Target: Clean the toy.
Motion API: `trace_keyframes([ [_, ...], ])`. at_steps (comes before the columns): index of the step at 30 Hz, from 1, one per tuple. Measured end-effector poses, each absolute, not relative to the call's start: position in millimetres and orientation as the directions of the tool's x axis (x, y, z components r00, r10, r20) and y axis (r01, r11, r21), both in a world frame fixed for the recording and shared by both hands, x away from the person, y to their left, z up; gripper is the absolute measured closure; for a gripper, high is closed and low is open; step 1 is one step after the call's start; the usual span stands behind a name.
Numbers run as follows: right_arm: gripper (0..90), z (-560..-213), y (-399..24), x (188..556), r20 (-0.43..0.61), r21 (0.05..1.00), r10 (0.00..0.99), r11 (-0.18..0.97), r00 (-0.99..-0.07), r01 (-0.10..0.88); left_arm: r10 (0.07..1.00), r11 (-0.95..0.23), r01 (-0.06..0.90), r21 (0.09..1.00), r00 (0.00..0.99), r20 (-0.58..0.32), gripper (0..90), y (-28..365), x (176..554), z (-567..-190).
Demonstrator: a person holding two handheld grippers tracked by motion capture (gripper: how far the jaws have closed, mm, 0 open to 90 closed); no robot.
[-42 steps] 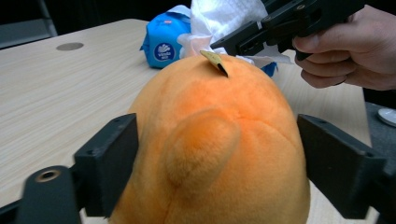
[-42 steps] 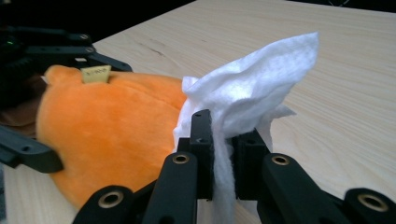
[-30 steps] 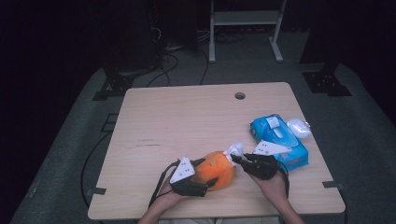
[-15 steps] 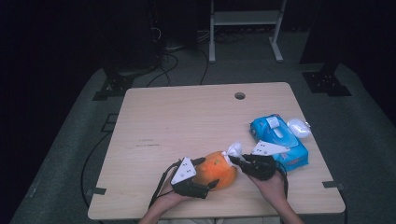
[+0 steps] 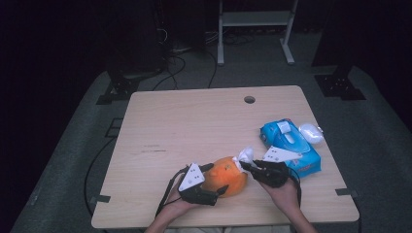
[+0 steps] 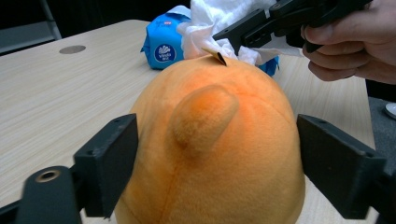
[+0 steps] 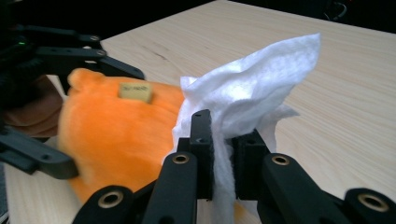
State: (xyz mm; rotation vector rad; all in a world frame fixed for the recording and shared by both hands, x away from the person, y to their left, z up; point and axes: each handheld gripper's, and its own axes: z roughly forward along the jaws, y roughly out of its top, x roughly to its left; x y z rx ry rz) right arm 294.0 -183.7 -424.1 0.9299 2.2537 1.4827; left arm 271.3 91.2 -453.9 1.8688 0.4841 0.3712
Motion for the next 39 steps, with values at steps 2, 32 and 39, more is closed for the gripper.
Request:
trace_keyframes([
  [2,79.9,-420.8,-182.1,291.6,0.098,0.898,0.648,0.270,-0.756,0.348,0.497,-0.309,0.150,0.939,0.867,0.025,14.6,91.6,271.6,-455.2],
  [32,80.3,-397.2,-166.7,265.5,0.053,0.946,0.598,0.226,-0.800,0.232,0.537,-0.278,0.171,0.945,0.844,0.006,42.0,89.5,267.4,-436.9],
  [39,80.5,-411.4,-182.9,277.6,0.138,0.932,0.644,0.173,-0.752,0.318,0.538,-0.232,0.203,0.951,0.842,-0.049,44.8,93.5,267.2,-423.1],
])
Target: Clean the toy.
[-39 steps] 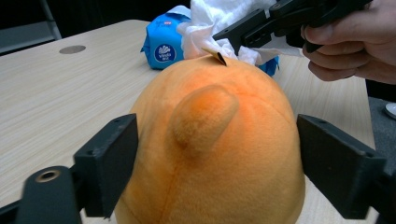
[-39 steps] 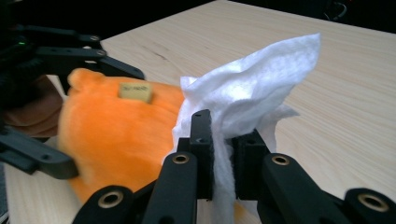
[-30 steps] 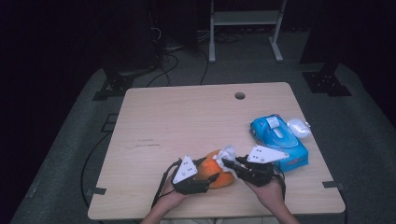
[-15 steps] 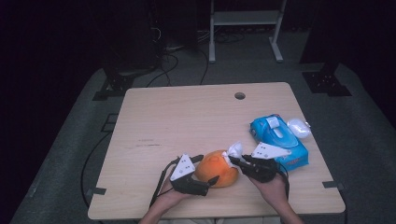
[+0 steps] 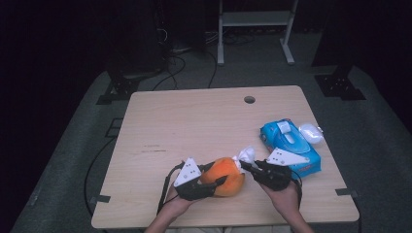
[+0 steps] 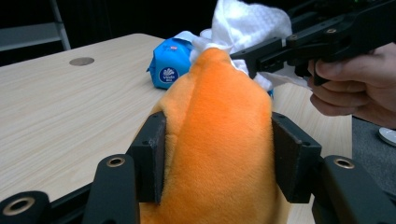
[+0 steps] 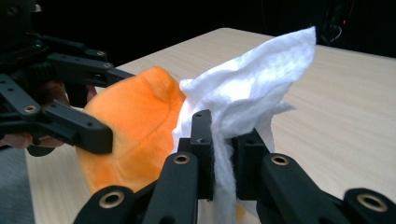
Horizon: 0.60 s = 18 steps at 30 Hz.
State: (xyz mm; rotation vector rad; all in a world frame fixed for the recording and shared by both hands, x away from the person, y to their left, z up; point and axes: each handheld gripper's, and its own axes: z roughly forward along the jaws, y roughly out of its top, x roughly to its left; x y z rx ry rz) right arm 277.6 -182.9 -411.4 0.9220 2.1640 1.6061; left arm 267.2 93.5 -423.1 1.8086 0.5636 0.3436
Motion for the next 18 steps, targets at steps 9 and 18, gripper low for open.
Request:
trace_keyframes([
  [9,80.4,-410.3,-167.2,269.6,0.070,0.938,0.619,0.227,-0.783,0.263,0.558,-0.208,0.224,0.952,0.827,-0.072,29.0,95.2,271.3,-428.9],
  [18,80.6,-415.8,-175.8,276.8,0.096,0.933,0.654,0.205,-0.750,0.298,0.559,-0.236,0.248,0.940,0.826,-0.078,24.5,94.2,275.3,-440.1],
])
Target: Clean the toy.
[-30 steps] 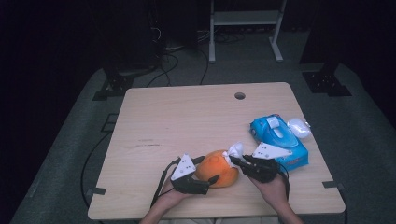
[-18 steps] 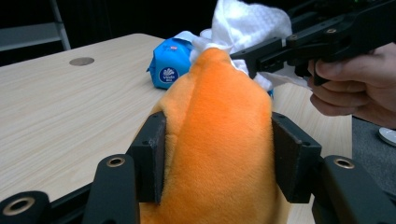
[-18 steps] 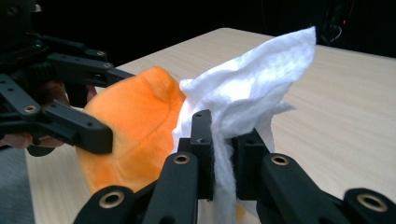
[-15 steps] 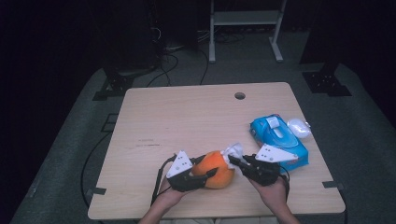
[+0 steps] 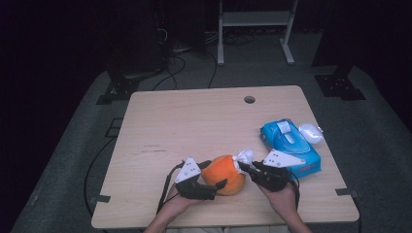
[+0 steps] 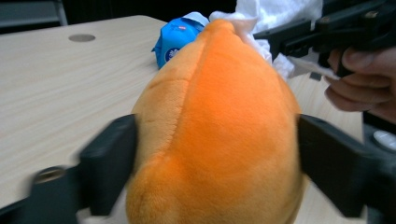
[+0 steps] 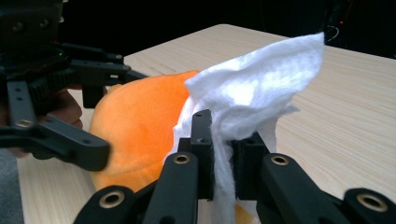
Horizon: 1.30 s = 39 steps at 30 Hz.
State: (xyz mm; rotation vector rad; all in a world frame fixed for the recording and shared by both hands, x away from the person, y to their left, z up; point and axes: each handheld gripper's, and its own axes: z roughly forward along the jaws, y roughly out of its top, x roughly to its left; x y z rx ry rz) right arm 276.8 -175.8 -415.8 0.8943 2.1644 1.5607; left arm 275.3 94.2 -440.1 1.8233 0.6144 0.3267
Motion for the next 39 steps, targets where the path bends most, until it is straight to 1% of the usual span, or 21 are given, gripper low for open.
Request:
trace_keyframes([
  [2,80.6,-410.1,-171.6,270.0,0.079,0.940,0.646,0.206,-0.759,0.273,0.557,-0.242,0.242,0.940,0.827,-0.069,35.1,95.0,273.7,-434.6],
  [3,80.5,-406.3,-168.7,266.0,0.066,0.943,0.638,0.211,-0.767,0.257,0.555,-0.239,0.242,0.940,0.829,-0.072,38.0,96.3,273.3,-431.3],
  [6,80.6,-395.9,-163.3,257.8,0.048,0.953,0.603,0.210,-0.796,0.217,0.548,-0.220,0.247,0.944,0.832,-0.090,40.0,98.8,271.1,-421.8],
  [8,80.6,-395.3,-160.5,257.2,0.023,0.952,0.608,0.229,-0.794,0.203,0.548,-0.244,0.251,0.937,0.833,-0.080,39.6,98.5,271.4,-423.0],
  [9,80.6,-399.6,-161.8,261.7,0.039,0.947,0.611,0.230,-0.790,0.224,0.549,-0.251,0.252,0.935,0.833,-0.077,37.6,98.6,272.1,-425.4],
  [11,80.4,-409.3,-165.8,268.9,0.056,0.939,0.626,0.232,-0.778,0.254,0.547,-0.229,0.264,0.937,0.831,-0.101,29.2,100.3,275.0,-429.1],
  [13,80.4,-415.7,-173.1,275.7,0.082,0.934,0.650,0.214,-0.756,0.285,0.551,-0.232,0.250,0.940,0.830,-0.085,19.3,101.5,276.8,-429.0],
  [14,80.4,-415.7,-175.2,277.0,0.087,0.934,0.660,0.207,-0.746,0.292,0.549,-0.237,0.255,0.937,0.831,-0.087,16.9,101.8,277.8,-430.0],
  [15,80.4,-415.6,-178.1,278.7,0.087,0.933,0.671,0.205,-0.737,0.296,0.548,-0.244,0.261,0.934,0.832,-0.090,16.3,101.4,278.3,-432.5],
  [16,80.4,-415.8,-180.2,279.5,0.098,0.932,0.673,0.195,-0.733,0.304,0.546,-0.243,0.267,0.933,0.832,-0.096,17.4,100.7,278.7,-436.0],
  [17,80.4,-416.2,-180.7,279.5,0.107,0.932,0.669,0.190,-0.735,0.308,0.545,-0.230,0.270,0.935,0.832,-0.106,22.9,99.2,278.6,-439.6],
  [20,80.5,-413.1,-172.7,271.5,0.083,0.939,0.654,0.201,-0.751,0.279,0.564,-0.237,0.263,0.935,0.821,-0.088,30.8,96.4,277.2,-439.3],
  [21,80.5,-410.3,-167.7,267.0,0.060,0.943,0.637,0.217,-0.769,0.253,0.566,-0.239,0.264,0.935,0.820,-0.087,32.2,96.2,277.0,-438.9],
  [23,80.5,-407.4,-160.9,262.9,0.040,0.944,0.614,0.236,-0.788,0.231,0.567,-0.243,0.260,0.934,0.820,-0.081,33.4,96.7,276.4,-439.0],
  [25,80.5,-405.1,-158.0,262.0,-0.009,0.940,0.618,0.273,-0.786,0.204,0.565,-0.240,0.261,0.935,0.821,-0.085,34.9,98.0,276.4,-438.8],
  [26,80.5,-404.4,-160.1,263.8,-0.006,0.939,0.626,0.272,-0.780,0.211,0.565,-0.237,0.260,0.936,0.820,-0.085,35.7,98.0,276.3,-438.9],
  [30,80.4,-411.3,-177.6,275.9,0.044,0.934,0.678,0.232,-0.734,0.271,0.560,-0.235,0.256,0.938,0.824,-0.084,36.7,94.5,275.8,-439.2],
  [32,80.4,-412.4,-178.9,275.4,0.040,0.933,0.682,0.236,-0.730,0.272,0.553,-0.243,0.251,0.937,0.829,-0.079,36.7,92.4,275.6,-438.9],
  [35,80.4,-412.5,-173.3,273.1,0.003,0.930,0.677,0.269,-0.736,0.251,0.522,-0.258,0.236,0.937,0.850,-0.070,32.2,92.3,274.5,-439.1],
  [37,80.4,-412.7,-175.2,274.8,0.018,0.929,0.677,0.262,-0.736,0.263,0.491,-0.274,0.223,0.936,0.869,-0.063,29.5,93.8,273.5,-438.9],
  [39,80.4,-413.6,-178.9,277.2,0.027,0.928,0.684,0.253,-0.729,0.272,0.472,-0.276,0.210,0.938,0.880,-0.058,29.6,93.0,272.1,-438.5],
])
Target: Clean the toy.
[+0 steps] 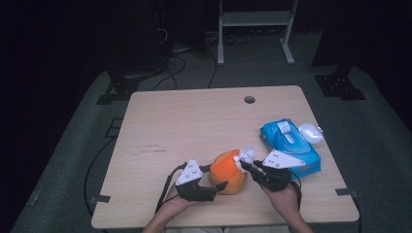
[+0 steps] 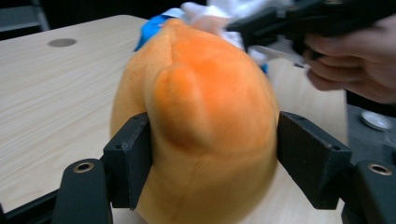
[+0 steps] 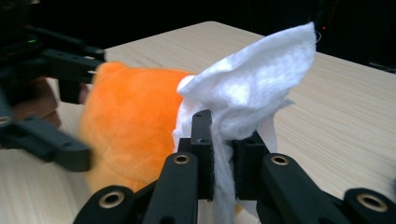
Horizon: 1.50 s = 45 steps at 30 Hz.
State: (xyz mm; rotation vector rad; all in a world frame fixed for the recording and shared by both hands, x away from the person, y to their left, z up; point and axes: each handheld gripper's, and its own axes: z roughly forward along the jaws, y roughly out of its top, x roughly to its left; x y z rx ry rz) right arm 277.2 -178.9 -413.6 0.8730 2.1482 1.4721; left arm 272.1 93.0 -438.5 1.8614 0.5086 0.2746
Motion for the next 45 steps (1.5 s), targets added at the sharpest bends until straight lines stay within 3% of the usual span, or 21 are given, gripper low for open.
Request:
trace_keyframes([
  [3,80.4,-415.1,-182.8,278.8,0.039,0.928,0.687,0.245,-0.726,0.282,0.486,-0.292,0.195,0.936,0.873,-0.030,26.4,88.4,271.1,-439.2],
  [6,80.4,-414.8,-181.3,277.5,0.043,0.928,0.679,0.245,-0.732,0.281,0.534,-0.308,0.217,0.926,0.845,-0.020,11.0,85.6,274.9,-442.3],
  [7,80.4,-414.8,-180.7,277.2,0.048,0.928,0.674,0.244,-0.737,0.283,0.532,-0.309,0.223,0.924,0.846,-0.026,9.7,85.7,276.5,-445.2],
  [9,80.6,-414.3,-178.7,276.5,0.059,0.928,0.668,0.237,-0.742,0.287,0.536,-0.307,0.221,0.926,0.844,-0.024,11.7,85.8,276.7,-447.0],
  [13,80.8,-406.9,-169.4,265.9,0.029,0.939,0.625,0.251,-0.780,0.236,0.521,-0.329,0.213,0.920,0.854,-0.012,38.1,90.4,274.8,-438.7],
  [15,80.7,-402.5,-166.1,260.9,0.013,0.945,0.593,0.257,-0.805,0.204,0.512,-0.338,0.194,0.921,0.859,0.007,42.7,92.5,274.1,-434.0],
  [18,80.7,-398.9,-165.9,260.1,-0.011,0.945,0.592,0.269,-0.806,0.185,0.515,-0.342,0.186,0.921,0.857,0.018,43.0,94.9,272.4,-431.4],
  [23,80.7,-408.6,-180.8,276.4,0.072,0.935,0.639,0.225,-0.766,0.275,0.491,-0.357,0.174,0.918,0.871,0.026,40.1,89.6,269.8,-434.4],
  [26,80.7,-402.4,-178.1,271.7,0.034,0.937,0.632,0.248,-0.774,0.245,0.469,-0.352,0.156,0.923,0.883,0.030,36.1,87.3,267.8,-437.9],
  [33,80.7,-410.0,-187.7,281.1,0.092,0.917,0.632,0.247,-0.770,0.312,0.511,-0.292,0.191,0.937,0.859,-0.016,14.9,94.9,275.4,-435.2],
  [35,80.7,-410.5,-188.2,281.2,0.109,0.919,0.624,0.234,-0.774,0.318,0.498,-0.301,0.187,0.935,0.867,-0.013,16.1,92.9,275.2,-438.1],
  [38,80.7,-402.6,-178.1,271.0,0.072,0.930,0.584,0.254,-0.808,0.266,0.478,-0.318,0.170,0.933,0.878,0.003,30.7,87.2,269.7,-442.1],
  [40,80.7,-394.8,-170.9,264.3,0.035,0.937,0.558,0.270,-0.829,0.222,0.463,-0.345,0.147,0.927,0.886,0.032,35.5,84.0,267.2,-441.6],
  [45,80.7,-400.3,-179.6,274.1,0.041,0.928,0.606,0.272,-0.794,0.255,0.460,-0.347,0.139,0.928,0.887,0.039,36.6,82.5,265.6,-443.1],
])
